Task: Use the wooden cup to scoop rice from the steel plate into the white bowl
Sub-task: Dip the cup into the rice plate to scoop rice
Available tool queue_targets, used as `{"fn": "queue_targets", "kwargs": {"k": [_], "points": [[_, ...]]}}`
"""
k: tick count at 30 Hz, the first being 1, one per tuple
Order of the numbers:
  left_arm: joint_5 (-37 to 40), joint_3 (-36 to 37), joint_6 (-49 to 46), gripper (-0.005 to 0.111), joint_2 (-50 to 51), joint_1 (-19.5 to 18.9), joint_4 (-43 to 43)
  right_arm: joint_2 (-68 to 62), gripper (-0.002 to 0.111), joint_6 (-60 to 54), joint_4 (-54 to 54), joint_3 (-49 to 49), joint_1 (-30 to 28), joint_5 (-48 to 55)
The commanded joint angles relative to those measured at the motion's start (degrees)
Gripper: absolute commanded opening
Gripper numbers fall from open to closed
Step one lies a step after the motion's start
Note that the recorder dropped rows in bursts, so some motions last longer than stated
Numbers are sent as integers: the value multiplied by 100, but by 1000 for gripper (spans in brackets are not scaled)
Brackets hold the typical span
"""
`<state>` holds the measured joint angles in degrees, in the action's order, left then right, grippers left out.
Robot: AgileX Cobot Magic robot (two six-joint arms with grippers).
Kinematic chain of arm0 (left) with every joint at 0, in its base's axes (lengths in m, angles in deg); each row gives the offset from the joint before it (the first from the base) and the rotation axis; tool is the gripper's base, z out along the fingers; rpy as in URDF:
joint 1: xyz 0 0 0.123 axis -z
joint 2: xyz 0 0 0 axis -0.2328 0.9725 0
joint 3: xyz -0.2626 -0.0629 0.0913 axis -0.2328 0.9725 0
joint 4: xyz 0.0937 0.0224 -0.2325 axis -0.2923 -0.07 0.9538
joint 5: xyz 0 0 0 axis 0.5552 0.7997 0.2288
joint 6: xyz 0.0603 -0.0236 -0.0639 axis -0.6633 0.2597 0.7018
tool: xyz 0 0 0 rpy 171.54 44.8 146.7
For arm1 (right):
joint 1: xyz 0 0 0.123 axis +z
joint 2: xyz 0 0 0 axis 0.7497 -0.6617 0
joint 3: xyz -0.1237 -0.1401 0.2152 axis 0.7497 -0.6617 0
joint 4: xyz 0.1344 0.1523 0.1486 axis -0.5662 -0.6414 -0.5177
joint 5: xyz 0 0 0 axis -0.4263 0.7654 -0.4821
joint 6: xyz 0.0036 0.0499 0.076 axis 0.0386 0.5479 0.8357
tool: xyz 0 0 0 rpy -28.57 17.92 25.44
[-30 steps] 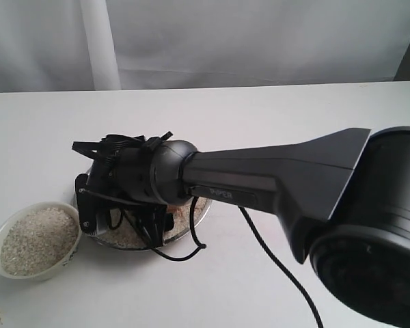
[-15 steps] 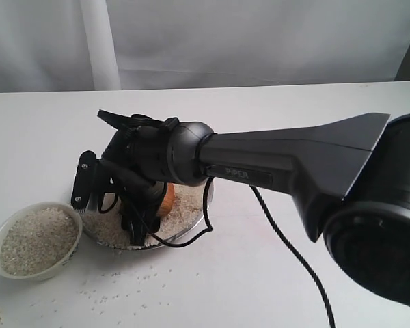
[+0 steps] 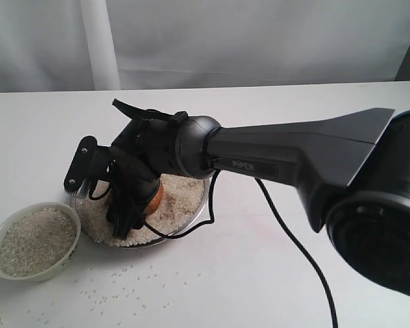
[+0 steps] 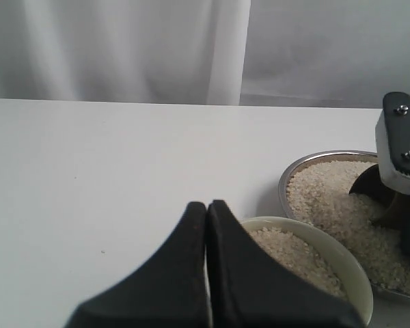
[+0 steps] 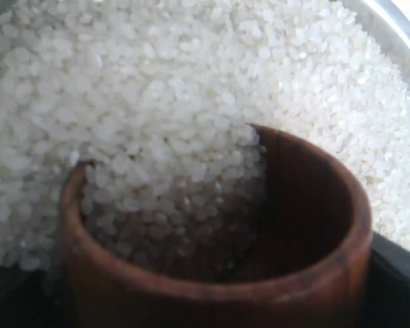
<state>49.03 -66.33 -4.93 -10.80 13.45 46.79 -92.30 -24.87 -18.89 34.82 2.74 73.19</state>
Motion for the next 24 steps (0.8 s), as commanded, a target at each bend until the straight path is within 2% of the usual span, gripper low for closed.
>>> {"fn": "queue_targets", "kwargs": {"k": [1,11,13,16,24], "points": [[-42,-28,14,0,-9,28,26,64,0,144,-106,-20,-40,-268],[-42,-28,14,0,-9,28,26,102,0,183,-281,-41,-64,-420],[-42,-28,14,0,-9,28,26,277,0,193,-323,-375,-69,-889],[-42,-28,14,0,-9,28,26,822,0,210,-614,-1273,-106,-2224],[-42,-28,14,0,-9,28,26,1384,0,340,-785,-2317,-147,-3833]]}}
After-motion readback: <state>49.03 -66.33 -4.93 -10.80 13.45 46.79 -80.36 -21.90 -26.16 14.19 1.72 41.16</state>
